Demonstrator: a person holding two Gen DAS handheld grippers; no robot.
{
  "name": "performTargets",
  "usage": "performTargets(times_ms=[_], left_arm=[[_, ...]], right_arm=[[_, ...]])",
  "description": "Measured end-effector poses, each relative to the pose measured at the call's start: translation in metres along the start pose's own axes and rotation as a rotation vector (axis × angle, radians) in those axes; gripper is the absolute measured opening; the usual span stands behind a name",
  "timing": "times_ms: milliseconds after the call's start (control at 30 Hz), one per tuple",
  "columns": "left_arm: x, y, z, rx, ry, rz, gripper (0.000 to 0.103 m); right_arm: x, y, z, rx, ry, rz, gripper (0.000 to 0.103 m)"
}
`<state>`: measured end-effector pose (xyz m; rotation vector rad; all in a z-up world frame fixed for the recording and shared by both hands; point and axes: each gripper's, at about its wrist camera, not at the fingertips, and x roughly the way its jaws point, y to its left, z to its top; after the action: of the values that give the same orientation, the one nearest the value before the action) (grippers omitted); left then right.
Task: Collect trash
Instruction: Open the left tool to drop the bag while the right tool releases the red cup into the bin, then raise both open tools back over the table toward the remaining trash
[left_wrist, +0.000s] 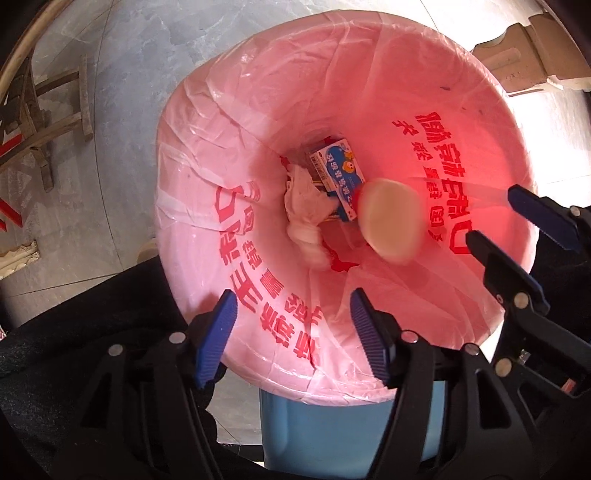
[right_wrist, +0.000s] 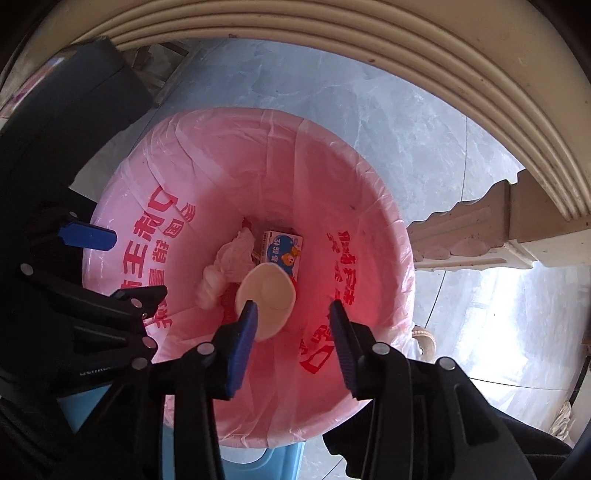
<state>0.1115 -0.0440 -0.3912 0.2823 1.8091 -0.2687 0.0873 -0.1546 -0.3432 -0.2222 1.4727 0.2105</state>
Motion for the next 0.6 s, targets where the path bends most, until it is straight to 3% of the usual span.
performTargets(times_ms=[600], left_arm=[[-0.012, 0.003, -0.003, -0.021, -0.057, 0.016, 0.066]], right_arm=[[-0.012, 0.0, 0.001, 0.022, -0.036, -0.01, 0.046]])
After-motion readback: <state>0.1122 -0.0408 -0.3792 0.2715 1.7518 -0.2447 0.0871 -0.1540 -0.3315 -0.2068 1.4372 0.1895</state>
